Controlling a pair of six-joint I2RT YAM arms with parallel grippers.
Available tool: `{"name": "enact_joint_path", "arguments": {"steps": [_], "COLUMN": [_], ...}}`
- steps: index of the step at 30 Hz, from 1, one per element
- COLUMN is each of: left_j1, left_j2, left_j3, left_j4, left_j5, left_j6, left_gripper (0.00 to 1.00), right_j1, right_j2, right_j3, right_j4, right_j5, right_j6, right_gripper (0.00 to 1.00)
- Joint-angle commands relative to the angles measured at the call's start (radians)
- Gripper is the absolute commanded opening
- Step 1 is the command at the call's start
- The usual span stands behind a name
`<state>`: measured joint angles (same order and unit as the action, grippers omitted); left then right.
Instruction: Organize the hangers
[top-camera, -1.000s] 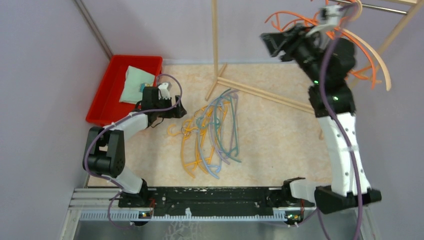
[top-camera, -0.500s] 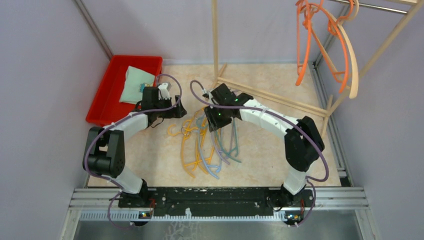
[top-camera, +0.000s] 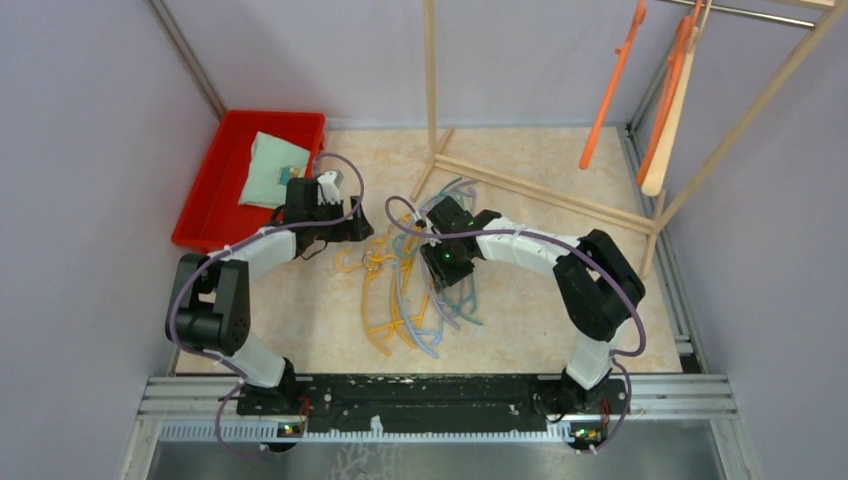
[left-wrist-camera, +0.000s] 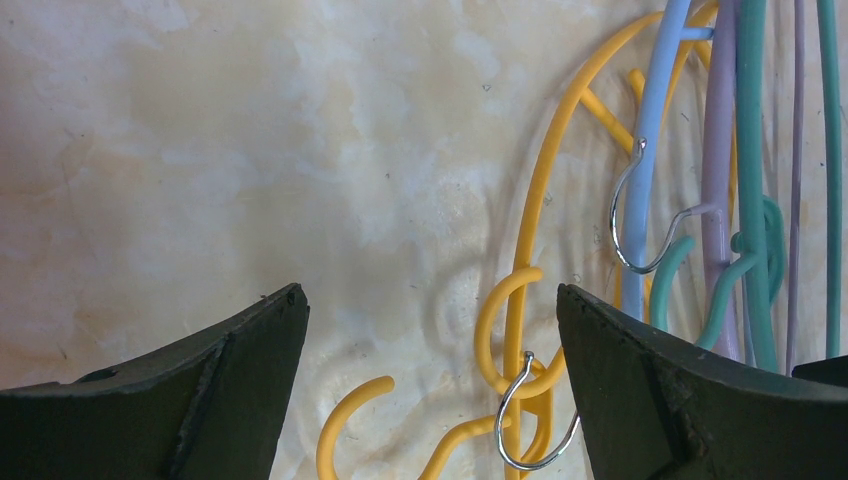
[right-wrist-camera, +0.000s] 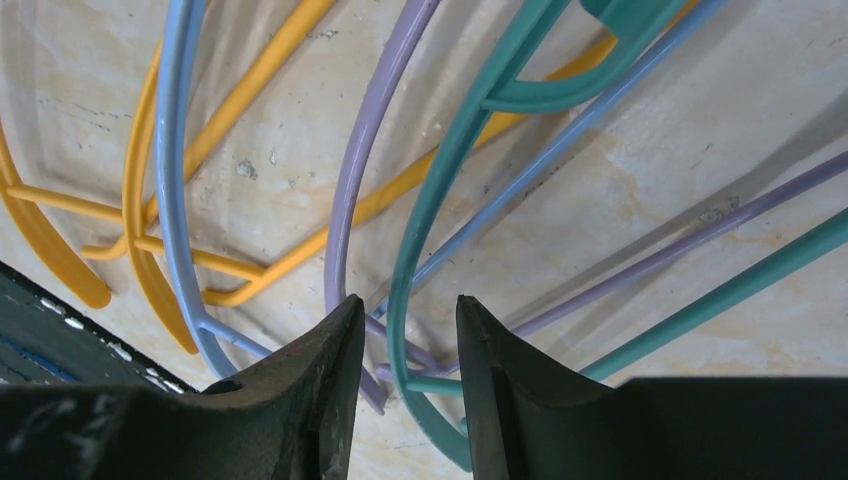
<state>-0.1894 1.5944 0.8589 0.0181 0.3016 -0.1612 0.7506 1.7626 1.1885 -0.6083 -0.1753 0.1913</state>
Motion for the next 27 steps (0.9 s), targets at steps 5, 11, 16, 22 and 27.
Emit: {"name": "enact_joint_path", "arguments": {"steps": [5,11,16,22,27], "left_j1": [0.001,0.001,0.001,0.001,0.001], "left_j2": [-0.036,-0.039,-0.046,-0.060,-0.071], "left_j3": [-0.015,-0.020,-0.020,-0.021,-0.027], "left_j4": [0.003,0.000,0.000,0.000,-0.001], "left_j5": [0.009,0.005,0.000,-0.008,-0.017], "left_j6": [0.004,0.003,0.008,0.009,0.015], "left_gripper": [0.99,0.99,0.99,0.99,0.99], "right_j1": [-0.002,-0.002,-0.002,-0.001,-0.013], "right_j2": [0.038,0.054,-0.007,-0.179,-0.230], "right_j3": [-0.043,-0.060,0.002,0.132,0.271], "right_j4": [0.116,0.128,0.044,-0.075,-0.123], "right_j5": [-0.031,-0.023,0.010,0.025,-0.001], "right_j6": [0.006,0.008,0.003,0.027,0.083], "right_gripper": [0.38,0.29,0.00,0.00,0.00]}}
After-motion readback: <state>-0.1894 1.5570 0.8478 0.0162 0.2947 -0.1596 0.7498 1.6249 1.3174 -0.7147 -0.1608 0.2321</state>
